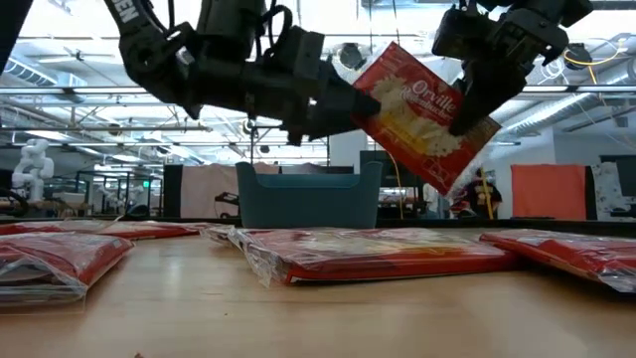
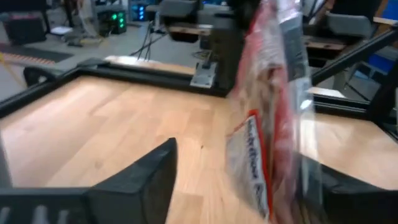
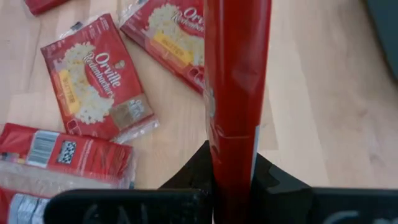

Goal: Sort popcorn bags into baskets
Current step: Put the red popcorn bag into the blue bin

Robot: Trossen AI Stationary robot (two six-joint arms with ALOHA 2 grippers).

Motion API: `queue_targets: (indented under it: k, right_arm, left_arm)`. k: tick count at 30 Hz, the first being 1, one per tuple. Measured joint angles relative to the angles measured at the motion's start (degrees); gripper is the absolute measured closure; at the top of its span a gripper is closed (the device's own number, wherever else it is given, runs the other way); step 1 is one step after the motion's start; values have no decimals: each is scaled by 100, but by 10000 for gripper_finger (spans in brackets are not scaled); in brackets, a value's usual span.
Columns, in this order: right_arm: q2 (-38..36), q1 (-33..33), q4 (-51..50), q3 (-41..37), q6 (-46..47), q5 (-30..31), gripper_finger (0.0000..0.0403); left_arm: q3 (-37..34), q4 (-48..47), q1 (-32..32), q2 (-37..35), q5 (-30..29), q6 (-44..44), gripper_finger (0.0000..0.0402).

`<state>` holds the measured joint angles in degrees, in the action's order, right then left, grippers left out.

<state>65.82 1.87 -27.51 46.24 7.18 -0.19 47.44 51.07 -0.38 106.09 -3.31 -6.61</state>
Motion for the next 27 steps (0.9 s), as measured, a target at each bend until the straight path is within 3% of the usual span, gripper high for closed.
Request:
queue_targets:
  k: [9, 11, 16, 27]
  right_arm:
    - [0, -79, -12, 0, -92, 38, 376]
    - [0, -78, -20, 0, -101, 111, 374]
    - [-174, -72, -20, 0, -97, 382, 353]
    - [-1231, 76, -110, -48, 190, 657, 237]
  left_arm:
    - [278, 18, -7, 78, 339, 506, 358]
    - [293, 6, -4, 80, 343, 491, 383]
    - [301, 52, -3, 76, 318, 354, 367]
    - [288, 703, -66, 76, 338, 415, 383]
